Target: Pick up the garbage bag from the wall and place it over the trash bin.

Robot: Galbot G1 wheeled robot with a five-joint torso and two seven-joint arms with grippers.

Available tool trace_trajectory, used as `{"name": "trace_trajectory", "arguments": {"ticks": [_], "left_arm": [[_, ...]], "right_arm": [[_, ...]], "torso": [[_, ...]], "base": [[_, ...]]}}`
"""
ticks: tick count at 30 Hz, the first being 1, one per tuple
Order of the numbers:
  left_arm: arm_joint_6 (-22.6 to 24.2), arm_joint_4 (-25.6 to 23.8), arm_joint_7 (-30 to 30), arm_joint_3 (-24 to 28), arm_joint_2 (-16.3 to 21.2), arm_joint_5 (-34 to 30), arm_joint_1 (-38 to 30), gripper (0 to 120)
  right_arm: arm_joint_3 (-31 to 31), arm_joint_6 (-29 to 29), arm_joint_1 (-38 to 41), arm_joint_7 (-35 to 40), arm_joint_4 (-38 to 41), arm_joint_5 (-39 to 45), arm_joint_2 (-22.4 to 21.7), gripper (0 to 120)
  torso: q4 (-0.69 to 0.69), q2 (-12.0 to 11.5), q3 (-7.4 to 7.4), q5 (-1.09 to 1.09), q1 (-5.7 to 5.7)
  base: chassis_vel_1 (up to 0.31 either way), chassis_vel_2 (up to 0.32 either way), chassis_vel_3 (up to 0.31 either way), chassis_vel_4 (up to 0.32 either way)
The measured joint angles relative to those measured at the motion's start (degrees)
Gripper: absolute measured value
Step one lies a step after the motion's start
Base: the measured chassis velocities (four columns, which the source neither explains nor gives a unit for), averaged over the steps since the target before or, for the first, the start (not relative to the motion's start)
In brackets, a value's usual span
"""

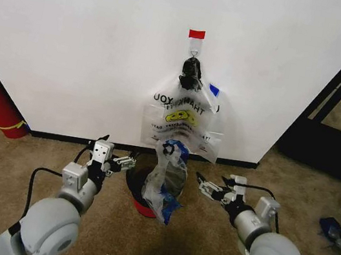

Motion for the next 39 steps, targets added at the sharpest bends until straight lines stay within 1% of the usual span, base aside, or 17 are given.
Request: {"name": "trace_trajectory", "arguments": {"ticks": [2, 3, 4, 5, 6, 8, 11, 13, 17, 18, 19, 22, 25, 29, 32, 38, 39], "left_arm": [[-0.19, -0.30, 0.05, -0.03, -0.50, 0.53, 0.50, 100], [-0.40, -0.66, 0.05, 0.02, -1.25, 1.11, 1.05, 100], [-0.62, -0.75, -0.02, 0.42, -2.23, 2.03, 1.49, 100], [-0.77, -0.79, -0.03, 0.66, -2.73, 2.75, 1.78, 100], [-0.99, -0.88, -0.03, 0.91, -3.25, 3.65, 2.22, 100], [-1.13, -1.04, -0.02, 1.09, -3.56, 4.21, 2.61, 100], [-1.52, -0.90, 0.30, 1.06, -3.22, 4.64, 2.56, 100], [-1.66, 0.86, 0.36, 0.64, -2.37, 3.61, 0.93, 100], [-1.40, 2.34, 0.48, 0.87, -2.61, 3.11, -0.52, 100], [-1.33, 2.23, 0.62, 1.10, -3.10, 3.56, -0.18, 100], [-1.24, 2.17, 0.70, 1.23, -3.42, 3.76, 0.15, 100], [-1.09, 1.81, 0.94, 1.32, -3.74, 4.32, 1.10, 100], [-1.09, 1.62, 1.04, 1.14, -3.52, 4.46, 1.64, 100], [-1.05, 1.52, 1.04, 0.95, -3.32, 4.45, 1.77, 100], [-0.82, 1.11, 1.01, 0.80, -3.26, 4.35, 1.74, 100], [-0.53, 0.26, 0.85, 0.63, -3.17, 4.21, 3.02, 100], [-0.53, 0.26, 0.85, 0.63, -3.17, 4.21, 3.02, 100]], "right_arm": [[-0.79, -0.99, 1.26, 0.75, 0.37, 0.52, -0.53, 100], [-2.05, -2.56, 2.93, 2.47, 0.57, 0.94, -1.09, 100], [-3.38, -4.29, 4.22, 4.88, 0.06, 0.70, -0.94, 100], [-3.79, -5.09, 4.51, 5.96, -0.48, 0.18, -0.58, 100], [-4.21, -6.37, 4.64, 7.35, -1.18, -0.94, 0.38, 100], [-4.43, -7.31, 4.56, 8.45, -1.62, -2.07, 1.48, 100], [-6.20, -10.92, 4.93, 11.48, -3.29, -6.41, 5.96, 100], [-9.56, -11.87, 7.87, 13.74, -6.19, -9.13, 9.41, 100], [-12.97, -11.44, 11.19, 15.41, -10.80, -12.16, 12.32, 100], [-13.52, -11.12, 12.17, 16.06, -12.39, -13.46, 13.98, 100], [-14.18, -11.02, 13.21, 16.86, -13.38, -13.73, 14.91, 100], [-15.63, -11.22, 15.65, 19.25, -15.81, -13.44, 16.85, 100], [-16.32, -11.43, 16.07, 19.85, -16.31, -13.15, 17.43, 100], [-16.69, -12.20, 16.09, 21.00, -16.84, -12.25, 18.24, 100], [-16.86, -13.89, 16.48, 23.87, -16.78, -9.74, 19.07, 100], [-16.08, -18.80, 18.75, 33.39, -15.03, -0.67, 20.88, 100], [-16.08, -18.80, 18.75, 33.39, -15.03, -0.67, 20.88, 100]], "torso": [[0.01, 0.00, 0.00, 0.00, 0.00], [0.04, 0.00, 0.00, -0.01, 0.00], [0.03, 0.00, 0.00, -0.01, 0.00], [0.03, 0.00, 0.00, 0.00, 0.00], [-0.02, 0.00, 0.00, 0.00, 0.00], [-0.02, 0.00, 0.00, 0.00, 0.00], [-0.02, 0.00, -0.01, -0.01, -0.01], [-0.02, 0.00, -0.01, 0.00, 0.00], [0.05, -0.01, 0.01, -0.01, 0.01], [-0.02, 0.00, 0.00, -0.02, 0.01], [0.00, 0.00, 0.00, -0.01, 0.00], [0.01, 0.00, 0.00, -0.02, 0.01], [0.02, 0.00, 0.00, 0.00, 0.00], [-0.01, 0.00, 0.00, 0.00, 0.00], [-0.01, 0.00, 0.00, 0.00, 0.00], [0.01, 0.00, 0.00, 0.00, 0.00], [0.01, 0.00, 0.00, 0.00, 0.00]], "base": [[0.000, 0.000, 0.000, 0.000], [0.000, 0.000, 0.000, 0.000], [0.000, 0.000, 0.000, 0.000], [0.000, 0.000, 0.000, 0.000], [0.000, 0.000, 0.000, 0.000], [0.000, 0.000, 0.000, 0.000], [0.000, 0.000, 0.000, 0.000], [0.000, 0.000, 0.000, 0.000], [0.000, 0.000, 0.000, 0.000], [0.000, 0.000, 0.000, 0.000], [0.000, 0.000, 0.000, 0.000], [0.000, 0.000, 0.000, 0.000], [0.000, 0.000, 0.000, 0.000], [0.000, 0.000, 0.000, 0.000], [0.000, 0.000, 0.000, 0.000], [0.000, 0.000, 0.000, 0.000], [0.000, 0.000, 0.000, 0.000]]}}
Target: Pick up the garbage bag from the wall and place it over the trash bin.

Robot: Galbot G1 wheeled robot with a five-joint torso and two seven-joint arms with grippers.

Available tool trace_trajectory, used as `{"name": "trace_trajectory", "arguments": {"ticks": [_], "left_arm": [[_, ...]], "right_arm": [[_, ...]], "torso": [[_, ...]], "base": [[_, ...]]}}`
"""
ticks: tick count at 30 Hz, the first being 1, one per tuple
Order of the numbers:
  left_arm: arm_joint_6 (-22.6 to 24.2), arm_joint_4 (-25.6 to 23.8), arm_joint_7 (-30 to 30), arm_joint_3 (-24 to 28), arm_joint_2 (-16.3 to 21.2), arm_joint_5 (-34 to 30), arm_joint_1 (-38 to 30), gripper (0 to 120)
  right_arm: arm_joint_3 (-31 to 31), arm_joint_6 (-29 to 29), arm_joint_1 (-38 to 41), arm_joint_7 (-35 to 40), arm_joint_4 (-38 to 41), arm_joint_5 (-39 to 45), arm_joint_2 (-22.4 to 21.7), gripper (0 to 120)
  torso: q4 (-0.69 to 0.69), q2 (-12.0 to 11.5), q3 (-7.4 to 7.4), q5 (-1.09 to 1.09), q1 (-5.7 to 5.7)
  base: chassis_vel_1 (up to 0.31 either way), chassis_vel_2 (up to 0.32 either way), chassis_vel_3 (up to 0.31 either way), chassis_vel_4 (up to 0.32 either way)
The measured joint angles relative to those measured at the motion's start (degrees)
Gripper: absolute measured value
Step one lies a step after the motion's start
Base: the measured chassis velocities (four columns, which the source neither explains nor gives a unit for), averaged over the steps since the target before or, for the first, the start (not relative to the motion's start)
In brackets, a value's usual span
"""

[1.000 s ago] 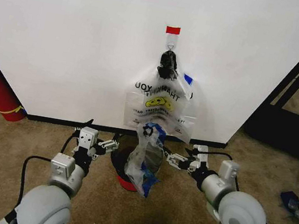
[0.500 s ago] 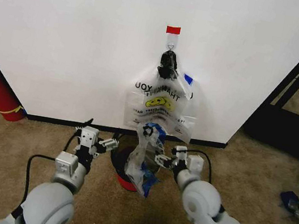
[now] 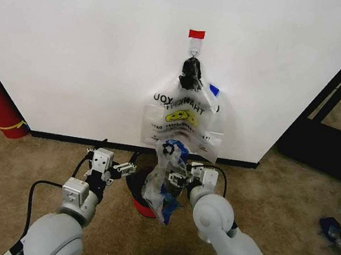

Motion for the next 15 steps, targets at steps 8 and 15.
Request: {"name": "trace_trajectory", "arguments": {"ticks": [8, 15], "left_arm": [[0.17, -0.57, -0.16, -0.20, 0.02, -0.10, 0.69, 100], [0.28, -0.36, -0.23, -0.15, -0.25, -0.14, 1.09, 100]], "right_arm": [[1.17, -1.08, 2.52, 8.42, 0.62, 11.99, 1.28, 99], [2.44, -1.09, 3.14, 12.38, -0.95, 16.85, 2.29, 98]], "torso": [[0.00, 0.00, 0.00, 0.00, 0.00], [0.00, 0.00, 0.00, 0.01, 0.00]], "base": [[0.000, 0.000, 0.000, 0.000], [0.000, 0.000, 0.000, 0.000]]}}
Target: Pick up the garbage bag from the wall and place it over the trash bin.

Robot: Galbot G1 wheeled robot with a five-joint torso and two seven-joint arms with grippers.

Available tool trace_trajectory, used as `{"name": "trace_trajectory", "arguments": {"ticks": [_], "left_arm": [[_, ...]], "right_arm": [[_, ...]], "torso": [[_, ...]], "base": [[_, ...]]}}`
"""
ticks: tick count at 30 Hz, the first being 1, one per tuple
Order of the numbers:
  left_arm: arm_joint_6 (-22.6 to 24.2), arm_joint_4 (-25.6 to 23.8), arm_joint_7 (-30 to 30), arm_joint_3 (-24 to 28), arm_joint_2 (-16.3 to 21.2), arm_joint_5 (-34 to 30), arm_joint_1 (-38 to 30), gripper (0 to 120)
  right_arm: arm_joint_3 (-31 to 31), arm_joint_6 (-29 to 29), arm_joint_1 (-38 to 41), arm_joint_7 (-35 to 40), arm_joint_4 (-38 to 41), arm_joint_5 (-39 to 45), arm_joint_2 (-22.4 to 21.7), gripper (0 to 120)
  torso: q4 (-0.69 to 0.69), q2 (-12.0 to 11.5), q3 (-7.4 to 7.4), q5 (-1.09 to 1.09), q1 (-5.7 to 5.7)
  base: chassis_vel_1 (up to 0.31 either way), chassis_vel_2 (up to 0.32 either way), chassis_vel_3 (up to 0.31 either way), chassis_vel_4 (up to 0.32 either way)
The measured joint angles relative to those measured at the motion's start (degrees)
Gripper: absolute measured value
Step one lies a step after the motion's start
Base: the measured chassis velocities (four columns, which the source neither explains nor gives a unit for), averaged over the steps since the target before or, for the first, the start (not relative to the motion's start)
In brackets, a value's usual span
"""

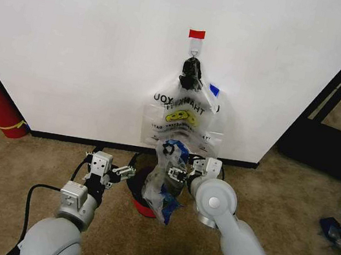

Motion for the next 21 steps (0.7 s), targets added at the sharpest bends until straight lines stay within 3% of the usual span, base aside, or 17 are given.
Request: {"name": "trace_trajectory", "arguments": {"ticks": [7, 21], "left_arm": [[0.02, 0.34, -0.03, 0.32, -0.64, 0.05, 0.24, 100], [-0.39, 0.20, -0.05, 0.32, -1.31, 0.30, 0.75, 100]], "right_arm": [[0.25, 0.00, -0.38, 2.68, -0.45, 2.22, 0.18, 86], [-0.95, 0.03, 0.36, 2.97, -4.15, 2.39, 2.17, 86]], "torso": [[0.00, 0.00, 0.00, 0.00, 0.00], [0.00, 0.00, 0.00, 0.00, 0.00]], "base": [[0.000, 0.000, 0.000, 0.000], [0.000, 0.000, 0.000, 0.000]]}}
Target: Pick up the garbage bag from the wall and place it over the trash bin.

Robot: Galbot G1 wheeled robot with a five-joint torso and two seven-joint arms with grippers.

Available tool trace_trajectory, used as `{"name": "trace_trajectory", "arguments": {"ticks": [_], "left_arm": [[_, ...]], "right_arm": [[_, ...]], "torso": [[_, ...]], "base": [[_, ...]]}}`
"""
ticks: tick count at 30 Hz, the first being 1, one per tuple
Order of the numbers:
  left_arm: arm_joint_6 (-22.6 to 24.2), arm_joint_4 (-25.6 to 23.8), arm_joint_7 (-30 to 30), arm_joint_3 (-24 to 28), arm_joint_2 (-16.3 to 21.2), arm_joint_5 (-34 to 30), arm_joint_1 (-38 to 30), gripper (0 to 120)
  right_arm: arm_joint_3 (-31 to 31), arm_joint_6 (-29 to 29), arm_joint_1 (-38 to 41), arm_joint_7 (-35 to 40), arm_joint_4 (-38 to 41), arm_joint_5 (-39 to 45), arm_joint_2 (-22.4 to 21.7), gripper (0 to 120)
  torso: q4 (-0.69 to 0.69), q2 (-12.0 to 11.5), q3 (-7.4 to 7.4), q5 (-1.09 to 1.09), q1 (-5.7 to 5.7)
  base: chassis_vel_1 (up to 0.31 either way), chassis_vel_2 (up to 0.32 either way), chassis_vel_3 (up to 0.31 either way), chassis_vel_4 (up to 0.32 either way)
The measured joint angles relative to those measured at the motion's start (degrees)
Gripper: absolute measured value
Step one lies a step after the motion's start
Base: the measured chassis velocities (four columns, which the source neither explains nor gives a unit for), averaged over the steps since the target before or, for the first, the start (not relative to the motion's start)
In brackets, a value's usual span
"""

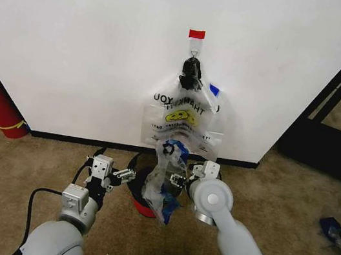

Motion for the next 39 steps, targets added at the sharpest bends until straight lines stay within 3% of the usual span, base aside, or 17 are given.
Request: {"name": "trace_trajectory", "arguments": {"ticks": [7, 12, 16, 28, 39], "left_arm": [[-0.13, -0.23, -0.02, -0.31, 0.11, 0.06, 0.04, 100], [-0.32, -0.32, -0.08, -0.25, 0.09, 0.07, 0.03, 100], [-0.37, -0.33, -0.09, -0.13, 0.07, 0.08, 0.03, 100], [-0.54, -0.19, -0.15, 0.14, 0.07, 0.12, -0.04, 100], [-0.53, -0.89, -0.24, 0.02, 1.29, -0.03, 0.06, 100]], "right_arm": [[-0.81, 0.01, 0.65, 0.19, -1.14, -0.43, 0.50, 82], [-1.06, 0.04, 0.49, 0.27, -1.88, -0.88, 0.80, 58], [-1.02, 0.06, 0.44, 0.51, -2.02, -0.92, 0.94, 50], [-0.88, 0.14, 0.48, 1.15, -1.93, -0.98, 1.09, 3], [1.16, 0.30, -2.35, -2.07, 0.49, -3.91, 2.21, 1]], "torso": [[0.00, 0.00, 0.00, 0.00, 0.00], [0.00, 0.00, 0.00, 0.00, 0.00], [0.00, 0.00, 0.00, 0.00, 0.00], [0.00, 0.00, 0.00, 0.00, 0.00], [0.00, 0.00, 0.00, 0.00, 0.00]], "base": [[0.000, 0.000, 0.000, 0.000], [0.000, 0.000, 0.000, 0.000], [0.000, 0.000, 0.000, 0.000], [0.000, 0.000, 0.000, 0.000], [0.000, 0.000, 0.000, 0.000]]}}
